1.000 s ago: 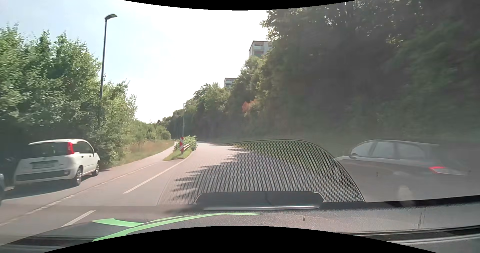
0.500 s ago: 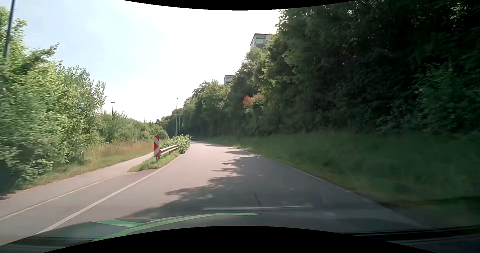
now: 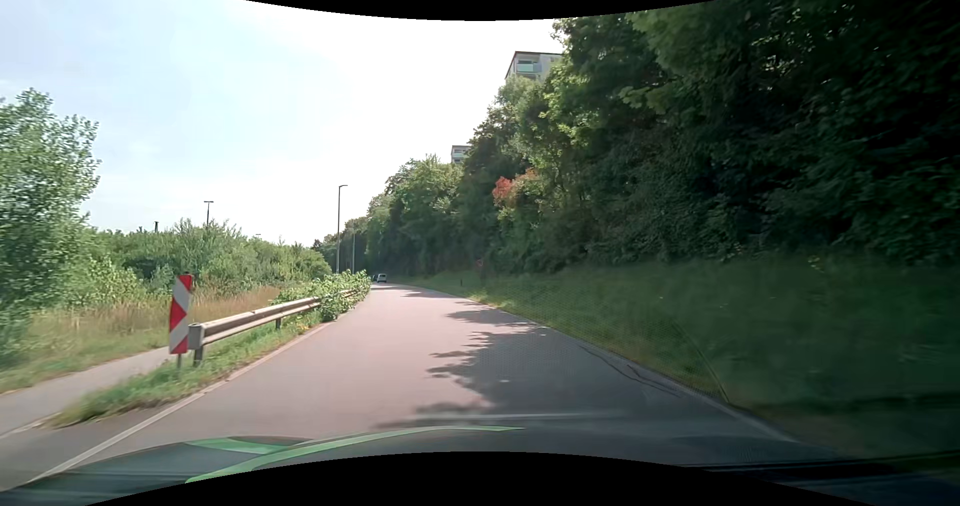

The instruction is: Follow the waypoints while adhering to traffic rules and regulations

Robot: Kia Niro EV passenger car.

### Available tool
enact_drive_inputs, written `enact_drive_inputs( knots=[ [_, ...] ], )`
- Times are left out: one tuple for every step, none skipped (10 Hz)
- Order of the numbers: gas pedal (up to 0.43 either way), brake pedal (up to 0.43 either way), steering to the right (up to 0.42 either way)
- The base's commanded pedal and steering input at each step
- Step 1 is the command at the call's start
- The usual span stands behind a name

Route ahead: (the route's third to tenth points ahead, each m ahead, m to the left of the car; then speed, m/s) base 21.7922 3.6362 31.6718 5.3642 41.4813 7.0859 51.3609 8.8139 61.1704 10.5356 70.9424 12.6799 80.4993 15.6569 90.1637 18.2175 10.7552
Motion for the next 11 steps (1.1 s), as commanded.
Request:
enact_drive_inputs(
  knots=[
    [0.169,0.000,-0.019],
    [0.169,0.000,-0.021],
    [0.169,0.000,-0.023],
    [0.169,0.000,-0.025],
    [0.169,0.000,-0.026],
    [0.169,0.000,-0.028],
    [0.169,0.000,-0.029],
    [0.169,0.000,-0.030],
    [0.169,0.000,-0.030],
    [0.169,0.000,-0.030],
    [0.169,0.000,-0.030]
  ],
)
